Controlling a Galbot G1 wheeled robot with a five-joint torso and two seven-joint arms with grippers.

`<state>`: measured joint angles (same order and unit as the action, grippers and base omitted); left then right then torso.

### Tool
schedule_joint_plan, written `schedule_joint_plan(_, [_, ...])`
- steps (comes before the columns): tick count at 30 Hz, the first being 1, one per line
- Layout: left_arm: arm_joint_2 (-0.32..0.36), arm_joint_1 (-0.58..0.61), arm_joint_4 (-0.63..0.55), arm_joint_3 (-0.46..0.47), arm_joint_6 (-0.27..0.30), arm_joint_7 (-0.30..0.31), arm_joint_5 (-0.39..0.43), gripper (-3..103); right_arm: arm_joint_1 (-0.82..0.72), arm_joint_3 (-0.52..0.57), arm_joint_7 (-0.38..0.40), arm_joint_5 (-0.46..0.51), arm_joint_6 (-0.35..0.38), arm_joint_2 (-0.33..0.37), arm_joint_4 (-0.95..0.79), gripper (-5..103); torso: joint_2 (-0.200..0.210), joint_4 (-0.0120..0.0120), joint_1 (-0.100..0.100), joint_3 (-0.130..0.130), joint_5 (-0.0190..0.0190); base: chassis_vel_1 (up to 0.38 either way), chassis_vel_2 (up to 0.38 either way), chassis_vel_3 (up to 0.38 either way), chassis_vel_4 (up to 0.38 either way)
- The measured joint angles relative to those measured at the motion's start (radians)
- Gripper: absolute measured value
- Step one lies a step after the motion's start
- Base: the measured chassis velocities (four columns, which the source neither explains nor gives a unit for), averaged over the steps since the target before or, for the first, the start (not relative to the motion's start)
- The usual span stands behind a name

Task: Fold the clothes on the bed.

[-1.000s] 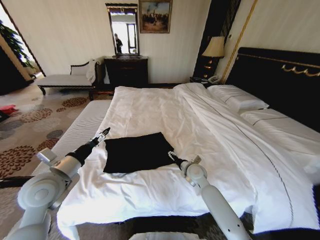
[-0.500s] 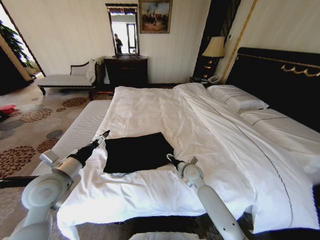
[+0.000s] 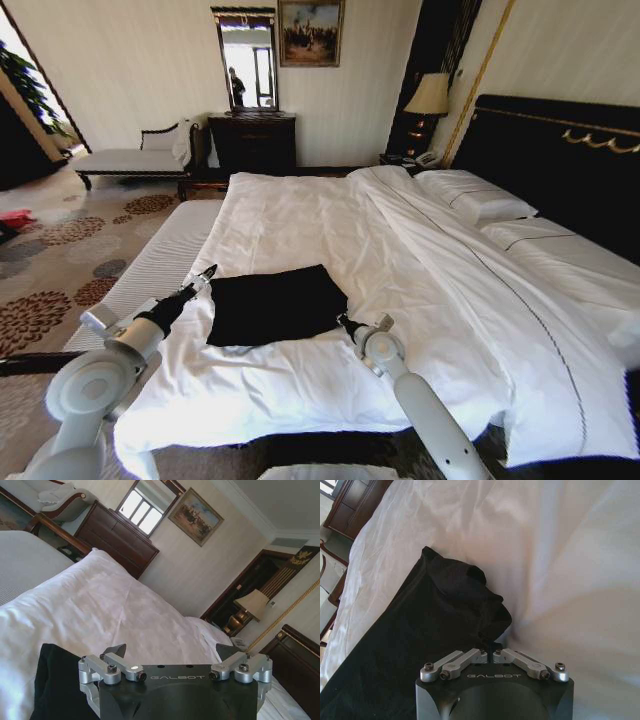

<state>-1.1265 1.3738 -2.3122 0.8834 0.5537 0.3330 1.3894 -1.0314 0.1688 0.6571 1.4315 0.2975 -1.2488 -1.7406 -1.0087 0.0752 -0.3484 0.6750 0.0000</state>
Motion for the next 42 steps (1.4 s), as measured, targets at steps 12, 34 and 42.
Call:
schedule_joint_plan(12, [-0.001,-0.022,0.026,-0.013,-0.002,0.003,-0.006,100,-0.145,0.047,0.047,0.019,-0.009,0.047,-0.157,0,0.0,-0.0001,0.0,0.0,0.0002,0.0,0.0,0.0,0.0])
schedule_joint_plan(34, [-0.014,0.012,0.299,-0.03,0.112,0.08,-0.003,100,-0.21,0.074,0.086,0.009,-0.011,0.026,-0.214,0,0.0,-0.0001,0.0,0.0,-0.0004,0.0,0.0,0.0,0.0])
schedule_joint_plan(42, [-0.082,0.003,0.448,-0.05,0.179,0.049,0.108,100,-0.206,0.069,0.08,0.001,-0.01,0.022,-0.208,0,0.0,0.0001,0.0,0.0,0.0002,0.0,0.0,0.0,0.0])
